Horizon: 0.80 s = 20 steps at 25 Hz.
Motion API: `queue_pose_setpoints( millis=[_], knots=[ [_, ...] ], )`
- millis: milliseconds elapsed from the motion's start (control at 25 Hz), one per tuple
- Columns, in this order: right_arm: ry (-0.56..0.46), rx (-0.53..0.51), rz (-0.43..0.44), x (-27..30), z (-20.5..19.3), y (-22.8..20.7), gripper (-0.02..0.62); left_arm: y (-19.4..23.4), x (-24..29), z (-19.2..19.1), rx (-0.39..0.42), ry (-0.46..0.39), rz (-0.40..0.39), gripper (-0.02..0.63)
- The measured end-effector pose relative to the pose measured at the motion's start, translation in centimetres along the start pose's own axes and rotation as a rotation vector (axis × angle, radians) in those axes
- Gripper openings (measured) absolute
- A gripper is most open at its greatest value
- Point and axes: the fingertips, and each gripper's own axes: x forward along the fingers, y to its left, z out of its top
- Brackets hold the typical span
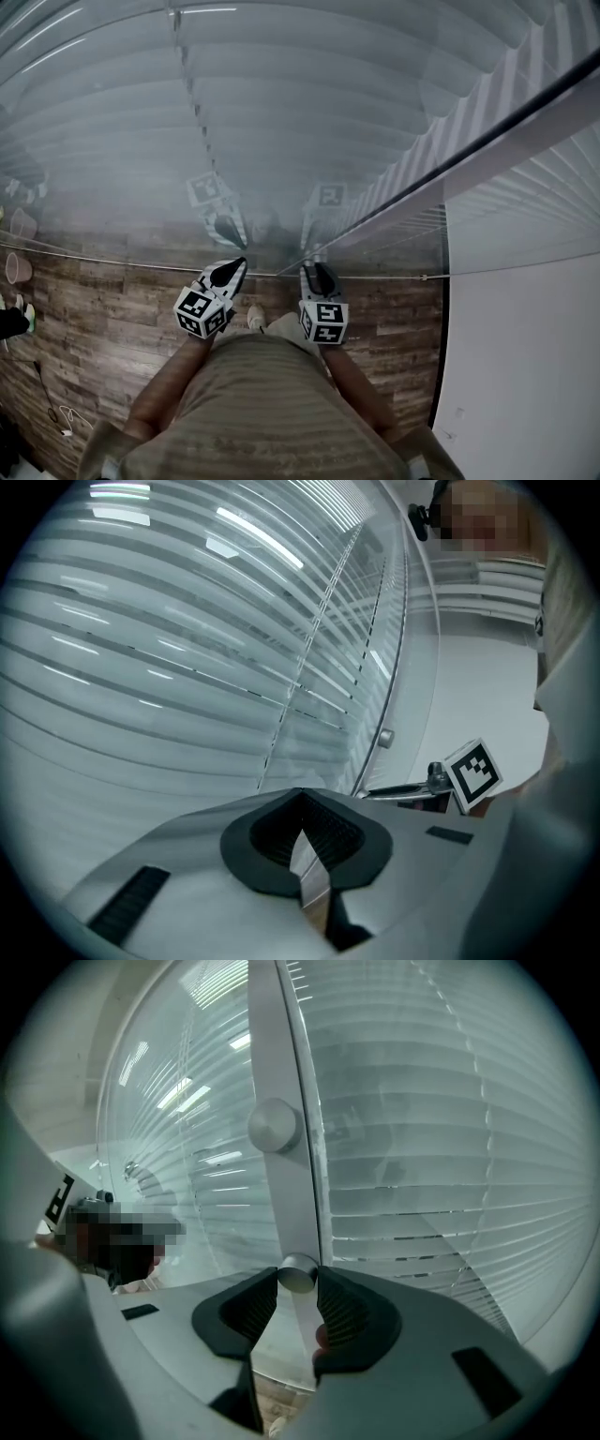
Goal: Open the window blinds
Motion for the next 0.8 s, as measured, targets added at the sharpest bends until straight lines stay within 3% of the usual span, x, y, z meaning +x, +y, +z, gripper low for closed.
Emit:
queue_pose_setpoints(
  millis=[360, 480, 720, 800],
  knots=[
    [0.043, 0.032, -0.032, 1.1, -1.7, -0.5, 0.135, 0.2, 0.5, -1.9, -0.003, 0.015, -0.011, 0.014],
    [0.05, 0.191, 0.023, 0.6, -0.8, -0.8, 0.13, -0.5, 0.3, -1.1, 0.007, 0.023, -0.024, 0.014],
    [0.011, 0.609, 0.198, -0.4, -1.7, -0.4, 0.127, -1.3, -1.1, -1.9, 0.006, 0.023, -0.012, 0.014],
    [0.006, 0.626, 0.219, -0.4, -1.6, -0.5, 0.127, -1.5, -1.3, -2.0, 0.008, 0.022, -0.01, 0.014]
  ],
)
